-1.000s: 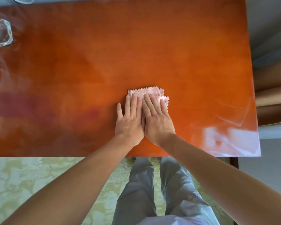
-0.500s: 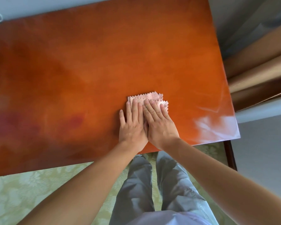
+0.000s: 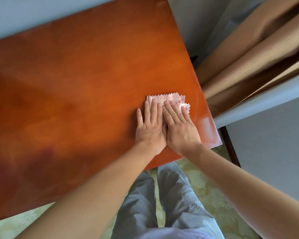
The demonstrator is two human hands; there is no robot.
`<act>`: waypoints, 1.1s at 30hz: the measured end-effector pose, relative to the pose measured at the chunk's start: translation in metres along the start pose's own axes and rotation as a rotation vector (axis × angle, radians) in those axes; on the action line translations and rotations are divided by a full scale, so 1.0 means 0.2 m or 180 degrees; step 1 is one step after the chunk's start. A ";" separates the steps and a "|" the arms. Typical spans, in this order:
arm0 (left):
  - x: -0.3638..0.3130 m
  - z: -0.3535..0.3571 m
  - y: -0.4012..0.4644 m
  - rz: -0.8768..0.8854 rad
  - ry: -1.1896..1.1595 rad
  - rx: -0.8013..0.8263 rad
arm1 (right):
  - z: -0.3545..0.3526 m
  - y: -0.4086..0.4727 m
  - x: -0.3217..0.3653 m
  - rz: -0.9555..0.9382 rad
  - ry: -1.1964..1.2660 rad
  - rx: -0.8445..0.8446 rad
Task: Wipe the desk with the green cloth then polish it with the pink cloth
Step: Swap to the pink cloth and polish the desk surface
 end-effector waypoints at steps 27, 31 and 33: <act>0.14 0.17 -0.45 0.0341 0.0114 -0.0034 | 0.21 -0.36 0.36 0.0420 -0.0024 -0.0139; 0.38 0.22 -0.54 0.0008 0.0100 0.0053 | 0.28 -0.28 0.57 0.0061 -0.0086 0.0115; 0.45 0.24 -0.57 -0.0123 0.0093 0.0115 | 0.31 -0.25 0.63 -0.0077 -0.0099 0.0285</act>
Point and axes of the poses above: each hand's wrist, its own y-axis towards the middle knuckle, its own z-axis out of the palm, x = y × z, the point moved 5 cm from there along y, towards the middle knuckle, and after that the axes turned 13 degrees about -z, right-handed, at the moved point
